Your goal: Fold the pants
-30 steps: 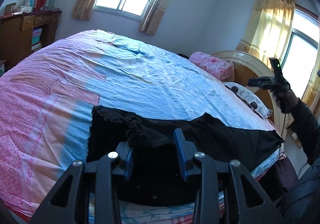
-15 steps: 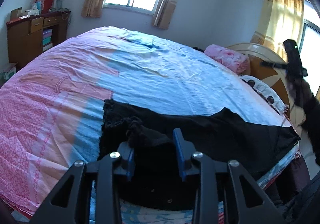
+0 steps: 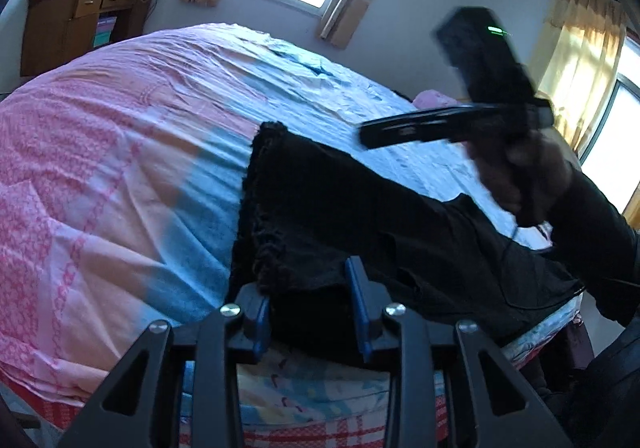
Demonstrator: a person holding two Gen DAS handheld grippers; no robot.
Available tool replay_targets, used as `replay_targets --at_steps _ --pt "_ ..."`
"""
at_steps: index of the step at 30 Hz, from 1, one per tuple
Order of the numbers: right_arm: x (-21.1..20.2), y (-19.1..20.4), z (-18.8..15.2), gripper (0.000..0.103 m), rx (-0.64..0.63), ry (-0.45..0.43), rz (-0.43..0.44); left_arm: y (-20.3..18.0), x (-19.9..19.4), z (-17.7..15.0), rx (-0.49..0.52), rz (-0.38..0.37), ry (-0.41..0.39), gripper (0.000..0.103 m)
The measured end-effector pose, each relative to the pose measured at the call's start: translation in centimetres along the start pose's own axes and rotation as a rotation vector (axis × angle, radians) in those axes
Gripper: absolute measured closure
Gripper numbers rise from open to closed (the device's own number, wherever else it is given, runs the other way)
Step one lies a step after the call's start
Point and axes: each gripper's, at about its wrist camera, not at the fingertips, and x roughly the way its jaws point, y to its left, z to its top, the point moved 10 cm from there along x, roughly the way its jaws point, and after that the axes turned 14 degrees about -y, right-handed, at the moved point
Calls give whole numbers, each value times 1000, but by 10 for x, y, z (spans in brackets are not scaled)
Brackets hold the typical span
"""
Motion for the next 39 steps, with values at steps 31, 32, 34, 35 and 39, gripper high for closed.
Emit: replay_targets --at_steps 31,32,34,35,39 --pt "-185 -165 -92 43 573 -90 -154 -6 -49 40 84 10 -112 18" --pt "-194 -170 -108 43 617 -95 -158 -18 -40 43 80 -3 -111 18" --pt "-196 -175 -138 43 697 -80 -146 -44 -19 41 84 -53 -82 18" --pt "-191 -178 -153 43 741 -79 -136 -61 -4 36 110 -64 -54 18" --pt "-173 -179 -164 43 859 -133 -31 -117 45 10 196 -116 44 18"
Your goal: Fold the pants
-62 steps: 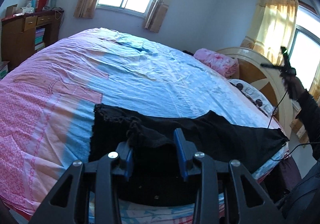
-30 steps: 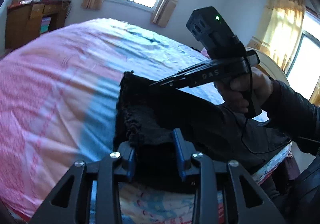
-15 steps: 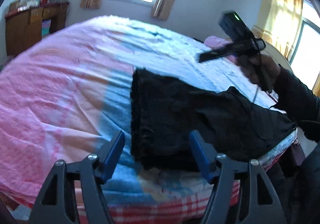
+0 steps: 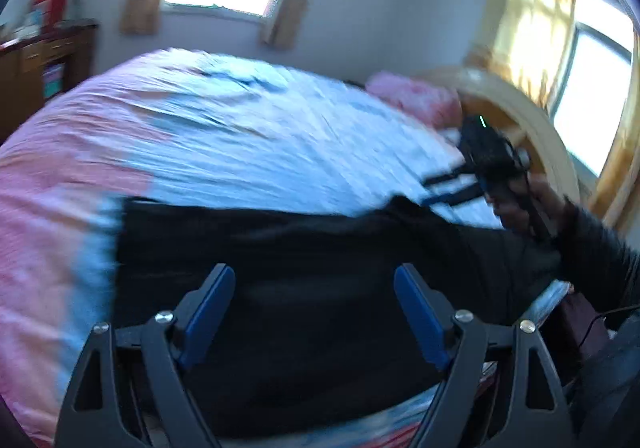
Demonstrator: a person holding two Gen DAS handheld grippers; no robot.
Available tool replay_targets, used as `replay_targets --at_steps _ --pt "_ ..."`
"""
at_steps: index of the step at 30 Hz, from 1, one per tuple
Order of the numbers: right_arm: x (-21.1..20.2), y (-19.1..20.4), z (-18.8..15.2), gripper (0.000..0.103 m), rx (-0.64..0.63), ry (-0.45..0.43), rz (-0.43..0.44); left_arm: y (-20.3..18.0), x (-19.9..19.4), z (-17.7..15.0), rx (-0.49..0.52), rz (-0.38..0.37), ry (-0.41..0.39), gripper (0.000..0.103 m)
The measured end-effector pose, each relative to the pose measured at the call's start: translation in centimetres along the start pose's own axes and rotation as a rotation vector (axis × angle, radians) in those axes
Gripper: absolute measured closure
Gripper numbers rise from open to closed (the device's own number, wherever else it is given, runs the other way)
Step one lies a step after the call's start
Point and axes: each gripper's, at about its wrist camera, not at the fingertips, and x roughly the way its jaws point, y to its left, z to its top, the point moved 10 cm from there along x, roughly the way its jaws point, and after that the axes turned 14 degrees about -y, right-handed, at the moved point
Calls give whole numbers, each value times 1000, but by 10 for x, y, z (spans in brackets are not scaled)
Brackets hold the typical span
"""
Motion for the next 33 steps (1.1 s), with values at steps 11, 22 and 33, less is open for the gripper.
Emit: replay_targets --at_steps 11,22,33 --pt "56 22 -20 43 31 146 87 -17 43 -46 26 30 153 18" --pt "65 6 7 93 -98 -38 -39 -20 44 -52 91 45 170 18" --pt "21 8 13 61 -210 -129 -109 -29 42 -42 97 62 179 18"
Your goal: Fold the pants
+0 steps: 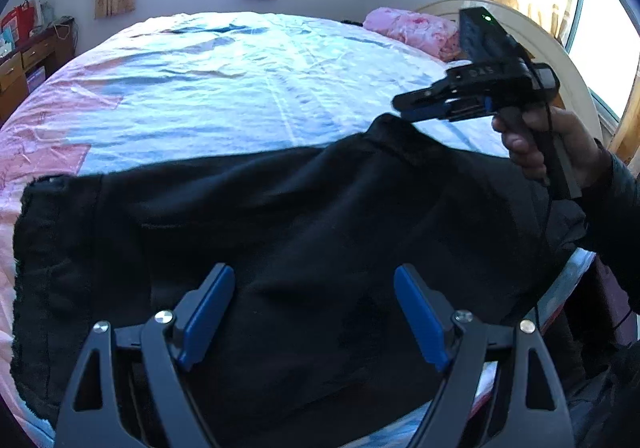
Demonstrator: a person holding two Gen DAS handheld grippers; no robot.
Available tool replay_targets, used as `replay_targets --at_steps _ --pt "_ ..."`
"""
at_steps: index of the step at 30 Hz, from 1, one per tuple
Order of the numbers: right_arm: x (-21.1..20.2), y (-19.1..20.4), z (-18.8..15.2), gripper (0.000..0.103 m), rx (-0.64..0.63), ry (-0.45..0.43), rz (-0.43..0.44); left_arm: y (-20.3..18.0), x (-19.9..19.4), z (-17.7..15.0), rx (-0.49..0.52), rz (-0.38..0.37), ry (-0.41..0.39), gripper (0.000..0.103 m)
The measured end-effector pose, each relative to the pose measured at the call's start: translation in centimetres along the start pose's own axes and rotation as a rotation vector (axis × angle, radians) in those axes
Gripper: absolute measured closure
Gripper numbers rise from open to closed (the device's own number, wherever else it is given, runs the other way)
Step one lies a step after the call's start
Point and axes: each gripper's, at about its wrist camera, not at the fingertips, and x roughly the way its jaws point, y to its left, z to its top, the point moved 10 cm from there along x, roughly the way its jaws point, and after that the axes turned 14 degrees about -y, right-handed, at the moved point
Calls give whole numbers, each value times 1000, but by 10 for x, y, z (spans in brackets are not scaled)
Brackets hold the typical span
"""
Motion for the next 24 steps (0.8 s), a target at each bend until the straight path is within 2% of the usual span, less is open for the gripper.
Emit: replay_targets --at_steps 4,8,10,12,16,18,19,21,24 --pt "-34 -17 8 61 -10 -62 -70 -26 -5 10 34 -30 -20 18" --pt "-73 -39 5 61 -55 -98 -199 -72 -4 19 128 -89 -35 18" --pt "-103 -54 -4 61 -52 -108 -262 -104 2 23 171 -150 -37 18" --pt "-141 -67 -16 61 -15 -128 -286 -129 7 26 195 -199 -38 18" --pt "-240 -102 -54 61 121 -214 -341 -188 21 24 249 -326 -30 18" --pt "-306 -129 -84 61 189 -279 -434 -219 28 16 284 -393 -9 18" --pt "-325 -137 -94 60 212 -300 -468 -235 31 11 309 -422 -3 18" --pt "-381 -164 -128 60 290 -344 -566 -257 36 3 344 -464 14 19" --pt "-444 -197 -173 60 419 -422 -661 -285 42 -10 382 -506 39 21"
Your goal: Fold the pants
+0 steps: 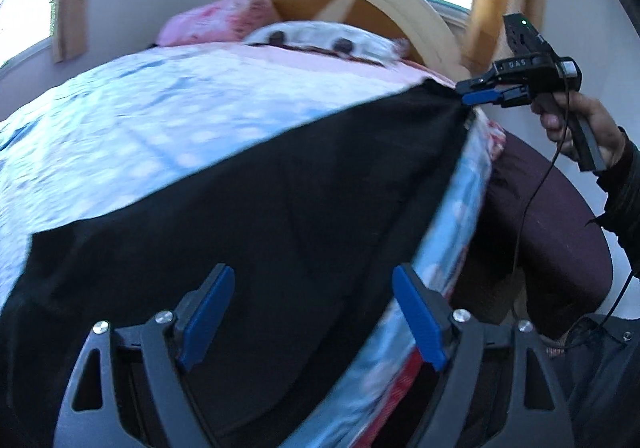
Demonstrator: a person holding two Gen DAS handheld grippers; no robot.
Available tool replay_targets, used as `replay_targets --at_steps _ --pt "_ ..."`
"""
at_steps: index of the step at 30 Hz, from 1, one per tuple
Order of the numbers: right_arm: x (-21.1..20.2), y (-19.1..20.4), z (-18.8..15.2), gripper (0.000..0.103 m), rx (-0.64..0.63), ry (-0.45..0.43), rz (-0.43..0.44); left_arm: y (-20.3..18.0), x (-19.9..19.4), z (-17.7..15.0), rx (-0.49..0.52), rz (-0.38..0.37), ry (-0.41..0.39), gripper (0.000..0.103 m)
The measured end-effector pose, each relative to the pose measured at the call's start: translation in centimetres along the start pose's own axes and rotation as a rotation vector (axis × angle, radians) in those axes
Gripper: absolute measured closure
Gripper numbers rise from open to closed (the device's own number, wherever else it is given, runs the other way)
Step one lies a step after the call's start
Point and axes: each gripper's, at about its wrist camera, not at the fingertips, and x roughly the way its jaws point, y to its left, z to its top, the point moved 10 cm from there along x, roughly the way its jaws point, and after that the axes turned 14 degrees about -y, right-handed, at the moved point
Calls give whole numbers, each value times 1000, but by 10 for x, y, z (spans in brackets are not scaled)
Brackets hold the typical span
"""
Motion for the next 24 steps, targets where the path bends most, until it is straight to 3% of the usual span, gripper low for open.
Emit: replay_targets --at_steps 3,5,7,9,13,15,20,22,23,24 --pt "-19 -55 -3 60 122 -36 -60 -16 14 -1 23 -37 23 29" --pt "-22 -78 -5 60 210 -48 -50 -22 21 -5 36 -38 42 33" --pt "-19 -88 -4 60 265 -59 -26 -28 26 -11 44 -48 66 45" --pt "-14 -91 2 60 308 -82 15 -32 28 -12 51 -49 73 52" --pt "-11 -76 11 60 299 -102 88 -37 33 -16 77 -42 86 52" --pt "-2 -69 9 60 286 -79 85 -33 41 -19 86 -17 103 52" --pt "13 -61 6 60 300 -51 85 -29 50 -23 58 -34 117 52" --pt "19 -63 9 60 312 -70 79 -29 52 -25 69 -29 108 63" --pt "23 -68 11 60 313 -88 64 -27 52 -24 74 -25 109 82" --pt "25 -72 13 67 323 -105 63 -24 51 -23 73 -18 109 92"
